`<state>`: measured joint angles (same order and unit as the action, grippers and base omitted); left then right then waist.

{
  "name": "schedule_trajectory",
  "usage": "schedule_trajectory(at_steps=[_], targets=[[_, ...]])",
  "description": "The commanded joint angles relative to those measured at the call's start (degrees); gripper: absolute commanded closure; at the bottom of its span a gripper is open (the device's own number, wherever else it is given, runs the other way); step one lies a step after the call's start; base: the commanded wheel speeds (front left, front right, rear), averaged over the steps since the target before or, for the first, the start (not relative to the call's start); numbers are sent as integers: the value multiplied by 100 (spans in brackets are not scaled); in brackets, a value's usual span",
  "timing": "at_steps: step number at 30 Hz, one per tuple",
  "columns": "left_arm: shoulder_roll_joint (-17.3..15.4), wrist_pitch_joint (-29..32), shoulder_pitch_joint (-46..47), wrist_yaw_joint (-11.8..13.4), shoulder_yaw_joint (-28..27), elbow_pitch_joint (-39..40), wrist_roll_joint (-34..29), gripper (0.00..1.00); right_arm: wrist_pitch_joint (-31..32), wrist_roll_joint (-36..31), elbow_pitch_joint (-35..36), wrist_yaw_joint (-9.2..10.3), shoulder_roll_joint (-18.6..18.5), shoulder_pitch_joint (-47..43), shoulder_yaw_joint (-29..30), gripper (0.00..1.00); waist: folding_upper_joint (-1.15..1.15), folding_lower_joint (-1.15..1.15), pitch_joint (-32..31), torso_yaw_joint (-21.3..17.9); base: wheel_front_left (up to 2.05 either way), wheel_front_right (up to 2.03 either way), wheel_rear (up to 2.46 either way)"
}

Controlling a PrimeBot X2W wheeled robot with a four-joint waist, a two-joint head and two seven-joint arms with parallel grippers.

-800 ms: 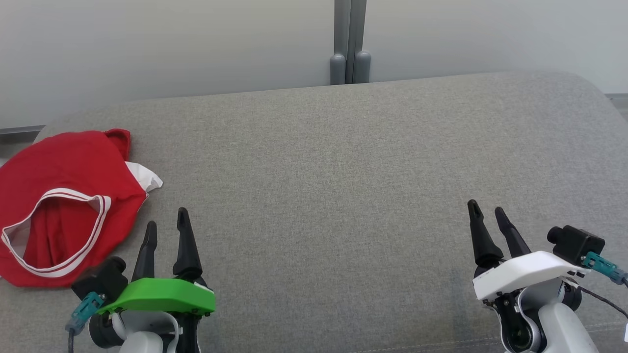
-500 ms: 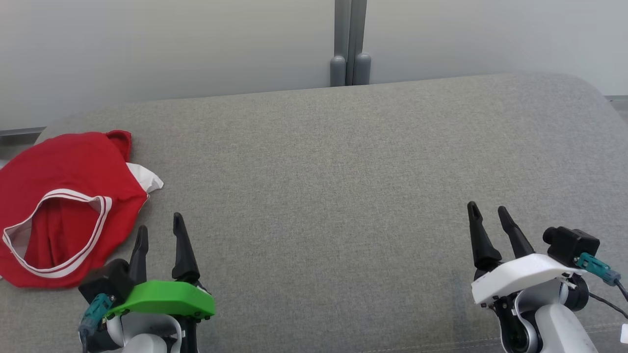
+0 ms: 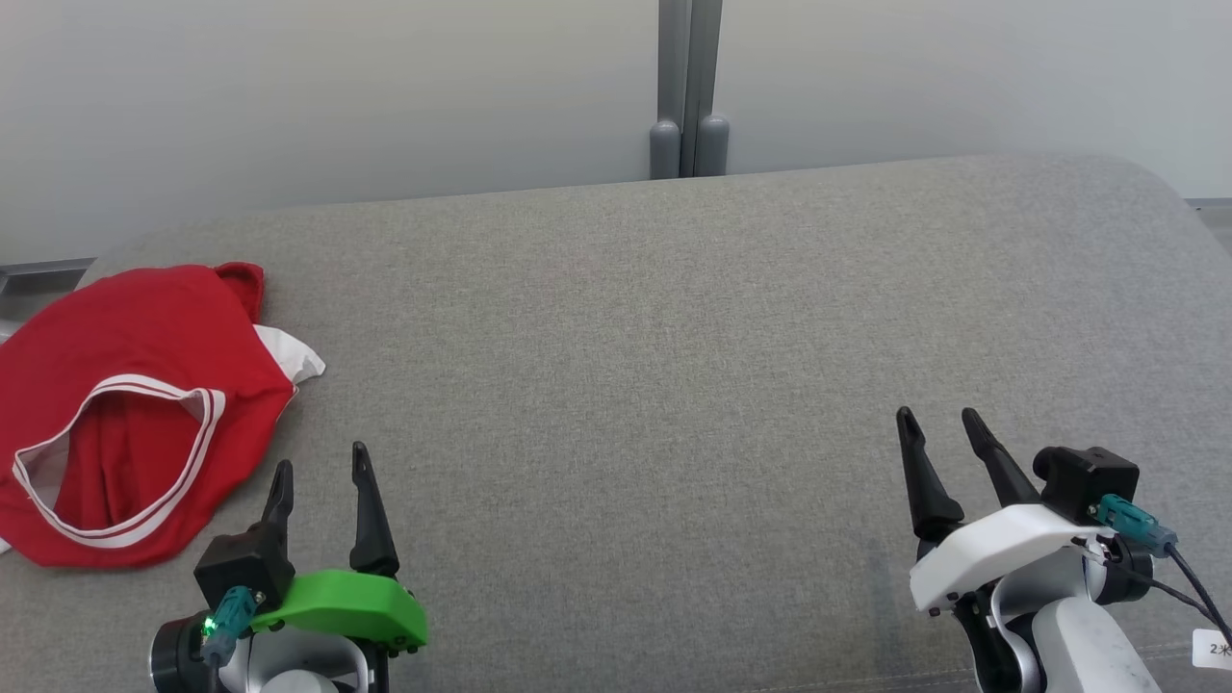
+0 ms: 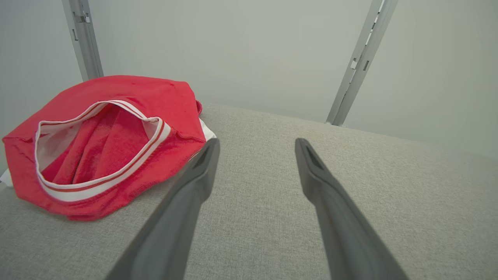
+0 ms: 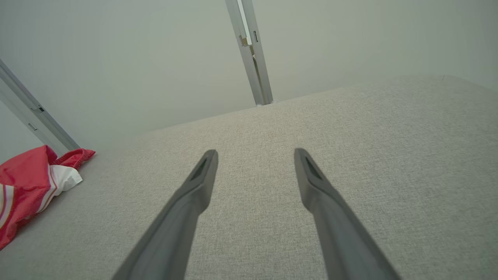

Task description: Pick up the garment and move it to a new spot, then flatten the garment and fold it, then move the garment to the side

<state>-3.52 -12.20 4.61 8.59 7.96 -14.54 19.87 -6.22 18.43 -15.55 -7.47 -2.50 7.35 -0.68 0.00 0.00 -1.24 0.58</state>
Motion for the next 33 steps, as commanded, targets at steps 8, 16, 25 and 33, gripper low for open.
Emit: schedule_trajectory(at_steps=[8, 16, 25, 33], targets=[[-82, -111, -54, 38, 17, 103, -504, 0, -12, -512, 87, -3, -38, -21, -32, 0, 0, 0, -44, 3, 0, 0, 0], [-93, -163, -106, 99, 11, 136, -781, 0, -45, -765, 79, -3, -42, -49, -78, 0, 0, 0, -65, 15, 0, 0, 0], [-108, -219, -172, 136, -19, 175, -1069, 0, -166, -996, 95, -3, -48, -91, -90, 0, 0, 0, -83, -1, 0, 0, 0], [-108, -270, -251, 193, -18, 242, -1347, 0, -270, -1189, 84, -3, -49, -110, -88, 0, 0, 0, -87, -30, 0, 0, 0]])
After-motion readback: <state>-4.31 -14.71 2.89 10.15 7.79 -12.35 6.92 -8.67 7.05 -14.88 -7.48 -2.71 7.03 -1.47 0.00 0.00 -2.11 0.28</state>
